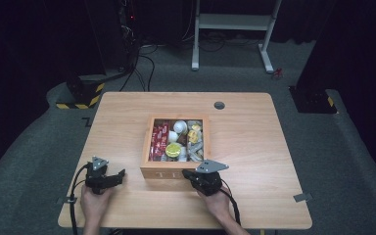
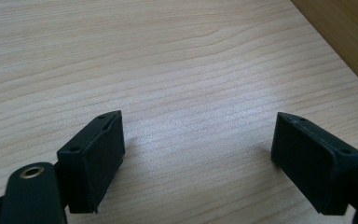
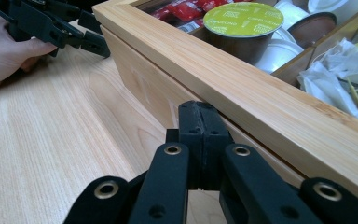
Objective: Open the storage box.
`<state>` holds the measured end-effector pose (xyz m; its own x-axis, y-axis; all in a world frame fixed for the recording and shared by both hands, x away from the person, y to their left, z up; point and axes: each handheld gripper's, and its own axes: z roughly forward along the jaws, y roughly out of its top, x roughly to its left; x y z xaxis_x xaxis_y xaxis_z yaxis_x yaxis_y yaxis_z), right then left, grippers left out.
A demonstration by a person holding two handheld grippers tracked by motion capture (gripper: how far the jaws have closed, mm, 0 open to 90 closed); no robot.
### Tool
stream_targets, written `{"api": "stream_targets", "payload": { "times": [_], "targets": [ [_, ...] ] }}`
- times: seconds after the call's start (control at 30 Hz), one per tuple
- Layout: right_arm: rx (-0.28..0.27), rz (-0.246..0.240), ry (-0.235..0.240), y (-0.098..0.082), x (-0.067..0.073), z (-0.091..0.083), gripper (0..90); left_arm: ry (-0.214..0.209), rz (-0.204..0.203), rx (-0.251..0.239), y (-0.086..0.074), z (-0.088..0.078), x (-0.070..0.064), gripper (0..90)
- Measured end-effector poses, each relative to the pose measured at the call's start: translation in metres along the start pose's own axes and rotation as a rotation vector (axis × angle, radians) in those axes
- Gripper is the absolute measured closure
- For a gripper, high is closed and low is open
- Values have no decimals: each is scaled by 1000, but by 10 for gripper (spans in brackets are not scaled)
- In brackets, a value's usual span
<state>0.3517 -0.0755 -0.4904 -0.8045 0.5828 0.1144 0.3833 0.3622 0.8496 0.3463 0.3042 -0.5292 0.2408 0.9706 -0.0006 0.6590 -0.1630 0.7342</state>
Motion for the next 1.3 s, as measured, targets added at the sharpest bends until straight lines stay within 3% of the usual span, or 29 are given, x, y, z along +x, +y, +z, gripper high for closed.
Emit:
{"api": "stream_targets", "payload": {
  "times": [0.17,0.27,0.67,0.83,0.87,1.0,1.3],
  "targets": [
    [-6,-2,-13,0,2,0,900,1,0,-1,0,0,0,175],
    [-21,-27,-47,-1,6,1,900,1,-1,-1,0,0,0,175],
    [-61,-27,-48,3,4,-2,900,1,-1,-1,0,0,0,175],
    [-65,-35,-53,6,2,-7,900,0,-1,-1,0,0,0,175],
    [-72,-36,-75,8,1,-9,900,0,-1,-1,0,0,0,175],
    [-80,-5,-95,9,-8,-15,900,0,-1,-1,0,0,0,175],
    [-95,13,-116,13,-20,-28,900,0,2,-2,0,0,0,176]
  ]
}}
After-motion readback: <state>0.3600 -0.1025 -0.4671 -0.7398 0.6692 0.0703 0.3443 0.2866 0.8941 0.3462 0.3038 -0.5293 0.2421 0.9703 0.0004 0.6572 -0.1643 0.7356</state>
